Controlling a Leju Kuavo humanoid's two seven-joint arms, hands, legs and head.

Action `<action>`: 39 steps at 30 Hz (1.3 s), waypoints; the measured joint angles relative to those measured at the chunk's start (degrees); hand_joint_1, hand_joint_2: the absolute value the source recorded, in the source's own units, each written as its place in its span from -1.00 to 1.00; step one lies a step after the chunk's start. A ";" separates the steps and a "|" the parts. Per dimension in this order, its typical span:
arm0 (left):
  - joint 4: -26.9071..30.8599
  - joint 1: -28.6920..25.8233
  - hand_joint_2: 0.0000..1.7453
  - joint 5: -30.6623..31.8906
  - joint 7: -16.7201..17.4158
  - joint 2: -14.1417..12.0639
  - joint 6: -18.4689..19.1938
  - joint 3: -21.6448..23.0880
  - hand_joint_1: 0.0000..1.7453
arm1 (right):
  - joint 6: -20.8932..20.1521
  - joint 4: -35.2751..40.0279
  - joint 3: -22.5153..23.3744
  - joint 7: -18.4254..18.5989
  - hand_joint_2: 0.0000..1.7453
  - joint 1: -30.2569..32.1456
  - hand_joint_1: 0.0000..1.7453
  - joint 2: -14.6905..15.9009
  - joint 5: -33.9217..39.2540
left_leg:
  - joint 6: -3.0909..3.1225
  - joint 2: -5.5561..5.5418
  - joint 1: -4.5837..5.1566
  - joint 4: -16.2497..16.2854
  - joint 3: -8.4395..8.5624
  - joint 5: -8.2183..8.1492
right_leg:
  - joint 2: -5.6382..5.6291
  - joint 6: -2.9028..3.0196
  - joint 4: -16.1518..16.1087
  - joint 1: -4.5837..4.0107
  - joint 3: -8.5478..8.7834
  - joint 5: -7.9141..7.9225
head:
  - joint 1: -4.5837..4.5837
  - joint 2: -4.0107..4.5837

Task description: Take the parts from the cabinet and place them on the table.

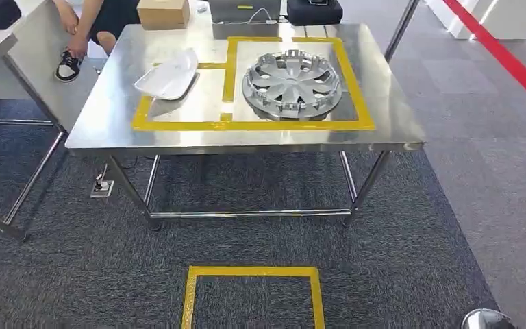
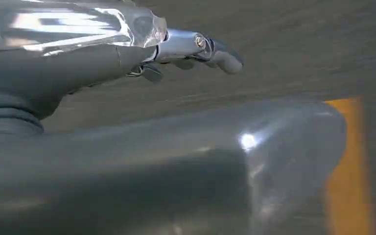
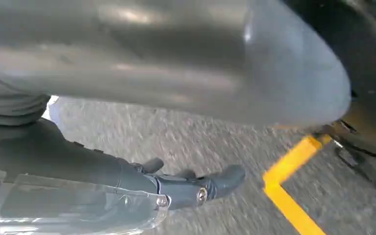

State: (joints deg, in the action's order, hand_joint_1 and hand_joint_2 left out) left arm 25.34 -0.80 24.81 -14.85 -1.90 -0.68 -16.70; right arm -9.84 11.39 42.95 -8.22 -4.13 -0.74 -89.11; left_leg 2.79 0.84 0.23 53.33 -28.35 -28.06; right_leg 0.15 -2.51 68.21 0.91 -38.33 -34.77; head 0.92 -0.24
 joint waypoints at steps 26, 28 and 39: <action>-13.45 3.16 -1.00 -2.14 4.62 1.18 2.56 -0.53 -1.00 | -4.11 -0.24 -1.14 0.42 -1.00 0.08 -1.00 -1.86 0.42 | -2.33 -1.06 -0.26 -0.19 4.48 -3.34 | 0.97 0.91 -12.90 -0.43 3.58 13.53 | 0.22 0.00; -13.69 3.14 -1.00 -2.54 5.04 1.20 2.64 -0.94 -1.00 | -4.00 -0.26 -1.11 0.50 -1.00 0.16 -1.00 -1.86 0.72 | -0.87 -0.42 -0.65 -0.41 3.06 -2.08 | 0.52 0.27 -10.68 -0.24 2.34 9.96 | 0.05 0.00; -13.91 3.31 1.00 -4.53 6.70 1.68 3.50 -4.31 -1.00 | -3.34 -0.26 3.32 10.08 1.00 -0.07 -1.00 -2.12 8.28 | -1.42 -0.16 0.29 0.66 -0.81 1.15 | 0.09 1.68 -14.40 -0.77 13.10 5.60 | -0.07 0.00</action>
State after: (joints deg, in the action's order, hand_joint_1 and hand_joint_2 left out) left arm 11.43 2.51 20.28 -8.15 -0.22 2.82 -21.01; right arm -13.18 11.13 46.27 1.86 -4.20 -2.86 -80.83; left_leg 1.37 0.68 0.53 53.99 -29.16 -26.91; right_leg 0.24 -0.83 53.81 0.14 -25.23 -29.17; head 0.85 -0.24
